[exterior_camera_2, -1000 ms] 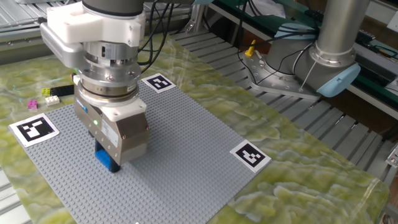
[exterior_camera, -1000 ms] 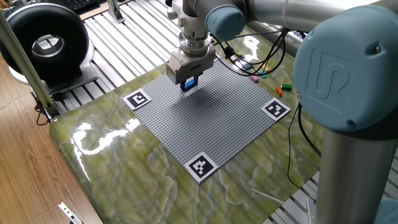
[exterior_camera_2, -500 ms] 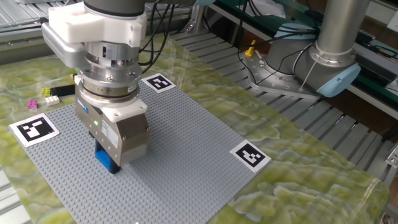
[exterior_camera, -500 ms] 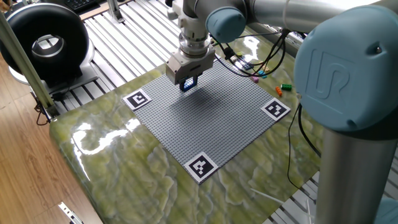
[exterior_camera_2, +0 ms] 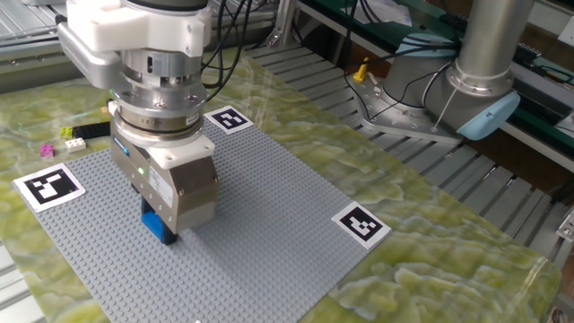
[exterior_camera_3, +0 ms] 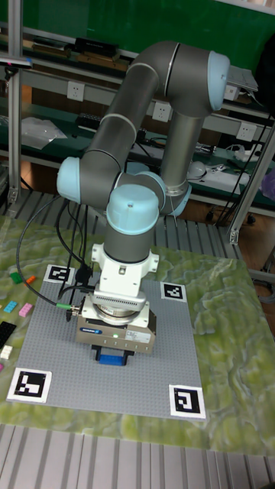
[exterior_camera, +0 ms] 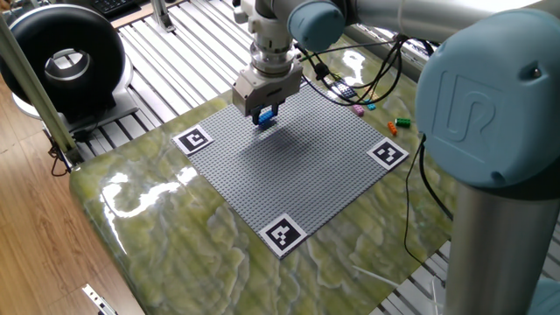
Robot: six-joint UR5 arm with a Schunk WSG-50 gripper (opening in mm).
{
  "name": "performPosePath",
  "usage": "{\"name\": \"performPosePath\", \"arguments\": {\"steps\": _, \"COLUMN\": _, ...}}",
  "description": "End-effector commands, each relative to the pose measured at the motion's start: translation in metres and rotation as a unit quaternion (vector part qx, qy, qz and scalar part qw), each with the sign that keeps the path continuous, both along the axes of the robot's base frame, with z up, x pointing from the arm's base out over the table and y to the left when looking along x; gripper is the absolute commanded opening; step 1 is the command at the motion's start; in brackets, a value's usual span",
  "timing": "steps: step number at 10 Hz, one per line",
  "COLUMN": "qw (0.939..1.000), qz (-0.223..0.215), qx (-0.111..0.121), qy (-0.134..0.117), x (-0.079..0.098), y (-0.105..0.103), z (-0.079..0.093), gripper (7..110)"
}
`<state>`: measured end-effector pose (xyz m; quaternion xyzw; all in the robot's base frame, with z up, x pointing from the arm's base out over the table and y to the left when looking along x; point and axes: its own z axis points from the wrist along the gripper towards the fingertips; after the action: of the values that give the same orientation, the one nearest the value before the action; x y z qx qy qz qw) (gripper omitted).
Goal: Stack small Lego blocks one on top of the other
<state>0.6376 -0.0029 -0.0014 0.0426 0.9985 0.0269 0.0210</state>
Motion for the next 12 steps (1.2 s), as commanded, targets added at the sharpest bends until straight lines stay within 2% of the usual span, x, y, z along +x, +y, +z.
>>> {"name": "performPosePath", "arguments": {"steps": 1, "qw": 0.9998, "qz": -0.009, "qx": 0.003, "qy": -0.018, "x": 0.011, "y": 0.0, "z": 0.003, "gripper": 7}}
{"name": "performPosePath", "arguments": {"steps": 2, "qw": 0.9996, "qz": -0.007, "qx": -0.004, "qy": -0.026, "x": 0.014, "y": -0.002, "z": 0.007, "gripper": 7}}
{"name": "performPosePath", "arguments": {"steps": 4, "qw": 0.9986, "qz": -0.008, "qx": -0.01, "qy": -0.051, "x": 0.025, "y": -0.004, "z": -0.001, "gripper": 7}}
{"name": "performPosePath", "arguments": {"steps": 6, "qw": 0.9983, "qz": -0.005, "qx": -0.009, "qy": -0.058, "x": 0.024, "y": -0.006, "z": -0.005, "gripper": 7}}
{"name": "performPosePath", "arguments": {"steps": 8, "qw": 0.9978, "qz": -0.003, "qx": -0.012, "qy": -0.065, "x": 0.027, "y": -0.005, "z": 0.003, "gripper": 7}}
{"name": "performPosePath", "arguments": {"steps": 10, "qw": 0.995, "qz": -0.002, "qx": -0.009, "qy": -0.1, "x": 0.043, "y": -0.003, "z": 0.008, "gripper": 7}}
{"name": "performPosePath", "arguments": {"steps": 12, "qw": 0.9937, "qz": 0.002, "qx": 0.002, "qy": -0.112, "x": 0.053, "y": -0.002, "z": 0.008, "gripper": 7}}
